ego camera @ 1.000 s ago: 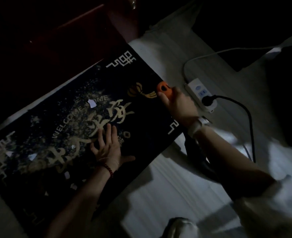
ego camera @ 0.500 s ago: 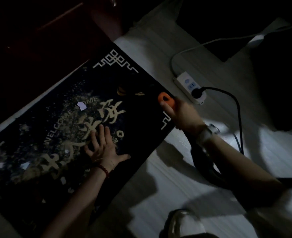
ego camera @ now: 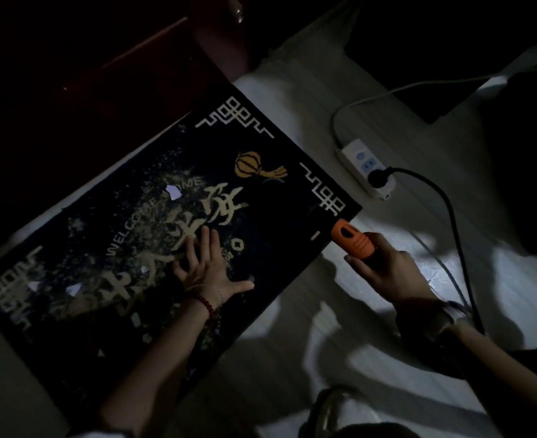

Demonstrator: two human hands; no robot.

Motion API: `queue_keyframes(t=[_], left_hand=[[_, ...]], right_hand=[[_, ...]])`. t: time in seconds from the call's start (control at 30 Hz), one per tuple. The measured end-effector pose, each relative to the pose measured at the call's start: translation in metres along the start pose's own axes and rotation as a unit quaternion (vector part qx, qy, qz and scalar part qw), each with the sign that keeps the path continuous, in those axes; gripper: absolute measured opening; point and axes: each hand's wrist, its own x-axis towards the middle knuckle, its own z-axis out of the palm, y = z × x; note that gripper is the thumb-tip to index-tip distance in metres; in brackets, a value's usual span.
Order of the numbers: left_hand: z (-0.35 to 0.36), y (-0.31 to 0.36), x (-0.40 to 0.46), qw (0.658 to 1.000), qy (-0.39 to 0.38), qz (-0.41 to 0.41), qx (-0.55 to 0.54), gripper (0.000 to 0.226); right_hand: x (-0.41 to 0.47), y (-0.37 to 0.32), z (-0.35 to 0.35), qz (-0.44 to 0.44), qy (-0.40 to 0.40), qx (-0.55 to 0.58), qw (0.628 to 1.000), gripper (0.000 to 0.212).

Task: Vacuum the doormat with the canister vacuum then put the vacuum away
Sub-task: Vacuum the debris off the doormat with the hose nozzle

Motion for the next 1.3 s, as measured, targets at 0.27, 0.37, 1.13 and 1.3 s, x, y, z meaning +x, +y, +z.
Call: queue_keyframes(t=[0.27, 0.37, 1.13, 1.3], left_hand=[[-0.041, -0.040, -0.005, 0.992, -0.020, 0.088, -0.084, 0.086], [-0.054, -0.054, -0.021, 0.995, 0.024, 0.070, -0.060, 0.079], [-0.014, -0.130, -0.010, 0.983, 0.039, -0.073, -0.166, 0.104], [-0.003, -0.132, -0.001, 0.988, 0.064, -0.063, -0.129, 0.113]], right_hand=[[0.031, -0.049, 0.007, -0.047, 0.001, -0.017, 0.999, 0.045], [0.053, -0.067, 0.000, -0.039, 0.028, -0.005, 0.999, 0.043], [0.083, -0.150, 0.032, -0.078, 0.004, 0.030, 0.996, 0.045], [0.105, -0.164, 0.044, -0.039, 0.026, 0.042, 0.998, 0.046]])
